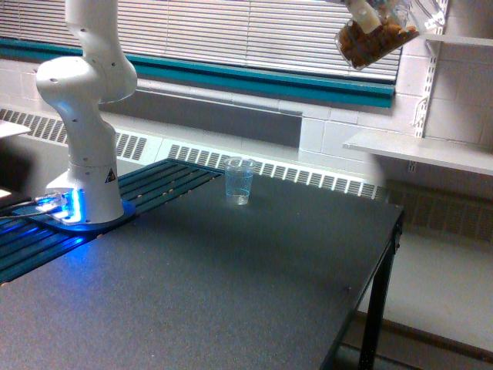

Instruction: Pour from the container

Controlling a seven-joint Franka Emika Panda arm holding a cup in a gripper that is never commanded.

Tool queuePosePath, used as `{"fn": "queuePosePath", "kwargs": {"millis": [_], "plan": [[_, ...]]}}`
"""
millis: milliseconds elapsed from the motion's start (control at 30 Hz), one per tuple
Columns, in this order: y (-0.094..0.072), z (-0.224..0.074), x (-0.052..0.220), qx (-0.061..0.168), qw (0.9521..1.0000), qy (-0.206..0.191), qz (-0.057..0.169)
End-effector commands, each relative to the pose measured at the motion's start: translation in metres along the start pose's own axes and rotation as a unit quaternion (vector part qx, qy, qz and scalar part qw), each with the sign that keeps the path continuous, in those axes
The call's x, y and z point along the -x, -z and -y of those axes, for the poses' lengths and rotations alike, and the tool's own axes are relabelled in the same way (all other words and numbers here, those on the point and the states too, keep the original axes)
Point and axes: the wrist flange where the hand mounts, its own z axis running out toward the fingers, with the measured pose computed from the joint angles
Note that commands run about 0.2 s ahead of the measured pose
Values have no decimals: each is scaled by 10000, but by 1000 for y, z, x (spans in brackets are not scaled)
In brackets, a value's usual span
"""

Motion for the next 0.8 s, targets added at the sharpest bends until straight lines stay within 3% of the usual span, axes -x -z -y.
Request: {"fn": "queuePosePath", "kwargs": {"millis": [33, 400, 800], "plan": [[4, 3, -1, -3, 10000, -36, -76], [8, 23, 32, -130, 9994, 307, -9], [22, 44, 121, -238, 9934, 1103, 191]]}}
